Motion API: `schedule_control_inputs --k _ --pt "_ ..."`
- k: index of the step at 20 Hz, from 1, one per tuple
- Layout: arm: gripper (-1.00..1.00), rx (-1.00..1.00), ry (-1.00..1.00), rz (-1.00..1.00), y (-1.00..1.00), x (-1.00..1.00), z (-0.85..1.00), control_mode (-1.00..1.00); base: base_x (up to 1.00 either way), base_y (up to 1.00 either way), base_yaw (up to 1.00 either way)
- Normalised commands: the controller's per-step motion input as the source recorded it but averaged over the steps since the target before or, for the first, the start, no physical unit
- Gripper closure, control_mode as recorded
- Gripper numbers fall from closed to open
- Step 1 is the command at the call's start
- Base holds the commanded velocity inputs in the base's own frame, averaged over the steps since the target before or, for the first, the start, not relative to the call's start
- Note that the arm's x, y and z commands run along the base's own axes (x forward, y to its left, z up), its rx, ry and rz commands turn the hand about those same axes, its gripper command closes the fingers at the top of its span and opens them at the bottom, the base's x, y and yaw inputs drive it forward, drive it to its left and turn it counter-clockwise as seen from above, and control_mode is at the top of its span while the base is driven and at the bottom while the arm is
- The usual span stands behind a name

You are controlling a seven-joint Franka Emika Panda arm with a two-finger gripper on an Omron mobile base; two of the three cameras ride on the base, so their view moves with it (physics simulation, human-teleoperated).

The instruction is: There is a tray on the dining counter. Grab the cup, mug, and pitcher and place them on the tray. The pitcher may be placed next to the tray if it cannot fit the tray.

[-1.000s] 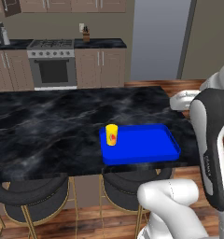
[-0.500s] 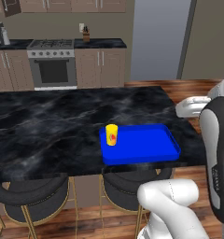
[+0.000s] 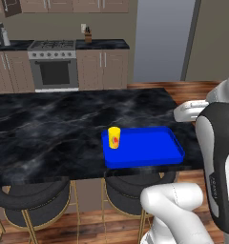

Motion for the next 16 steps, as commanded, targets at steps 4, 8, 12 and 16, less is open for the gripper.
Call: schedule_control_inputs --k 4,8,12,16 --pt "-1.00 0.00 0.00 0.00 0.00 0.00 0.00 -1.00 0.00 0.00 0.00" --pt "-1.00 0.00 0.00 0.00 0.00 0.00 0.00 -1.00 0.00 0.00 0.00" --pt "-1.00 0.00 0.00 0.00 0.00 0.00 0.00 -1.00 0.00 0.00 0.00" --pt "-1.00 0.00 0.00 0.00 0.00 0.00 0.00 1.00 0.00 0.00 0.00"
